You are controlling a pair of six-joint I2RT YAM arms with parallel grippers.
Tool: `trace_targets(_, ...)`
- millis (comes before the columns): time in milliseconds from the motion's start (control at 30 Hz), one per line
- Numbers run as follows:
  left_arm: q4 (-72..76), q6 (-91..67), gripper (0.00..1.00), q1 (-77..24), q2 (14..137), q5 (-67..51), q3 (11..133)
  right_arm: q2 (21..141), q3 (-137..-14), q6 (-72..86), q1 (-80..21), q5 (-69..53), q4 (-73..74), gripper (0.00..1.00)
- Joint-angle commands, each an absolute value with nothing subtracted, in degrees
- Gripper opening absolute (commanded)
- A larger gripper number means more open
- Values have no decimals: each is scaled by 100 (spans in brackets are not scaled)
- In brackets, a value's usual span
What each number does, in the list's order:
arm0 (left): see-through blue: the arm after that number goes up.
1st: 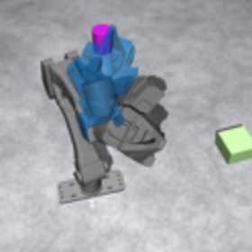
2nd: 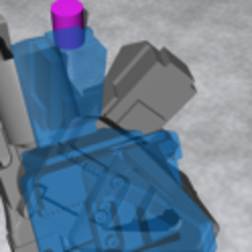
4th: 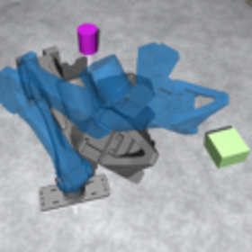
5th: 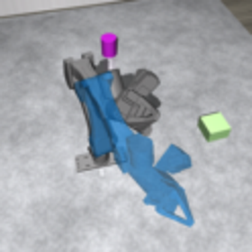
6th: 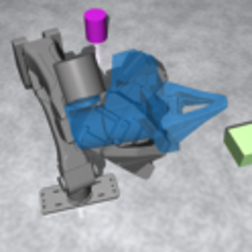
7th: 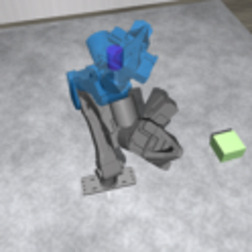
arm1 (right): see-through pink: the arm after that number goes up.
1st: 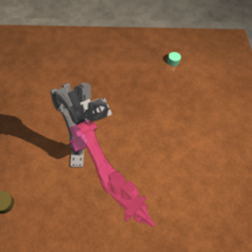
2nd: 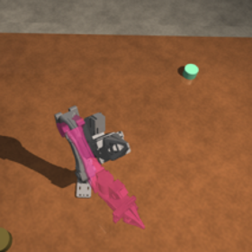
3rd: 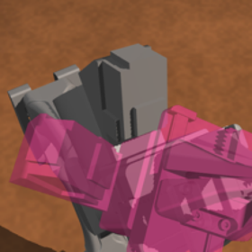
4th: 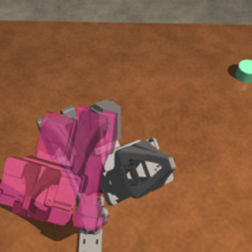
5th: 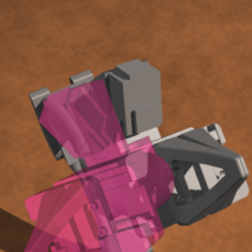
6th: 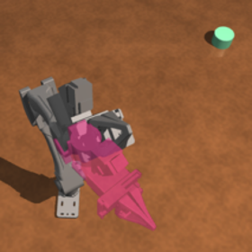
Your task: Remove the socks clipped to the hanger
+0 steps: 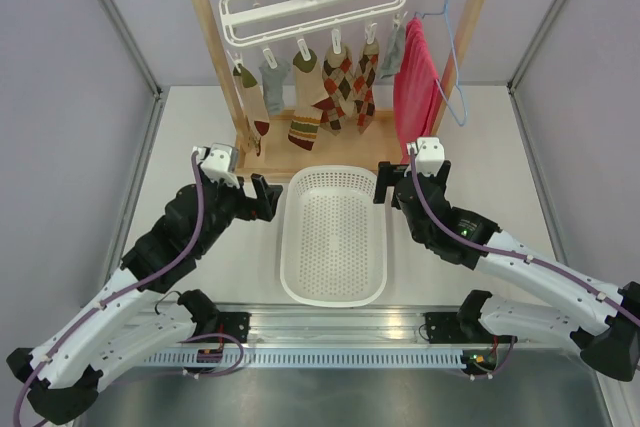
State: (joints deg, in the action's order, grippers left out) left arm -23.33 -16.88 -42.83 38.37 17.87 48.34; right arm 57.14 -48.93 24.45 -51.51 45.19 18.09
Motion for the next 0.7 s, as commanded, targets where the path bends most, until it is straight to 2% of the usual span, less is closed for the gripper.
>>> trace_targets(0,-2320,-1767,100,-4271,3823,1863,4869,5607,-5027,2479,-5133,4685,1846,98)
trace_targets(433,-2329,-1784,100,-4271,3788,2004,4843,5590,-5010,2496,-5133,4597,1854,98)
trace_targets(567,-2320,-2082,100,-4263,3858,3159,4747,5730,-5080,2487,-5142,4228,1846,98)
trace_targets(667,-2023,-2119,100,-4254,3955,3594,4536,5985,-5168,2522,-5133,3921,1802,98)
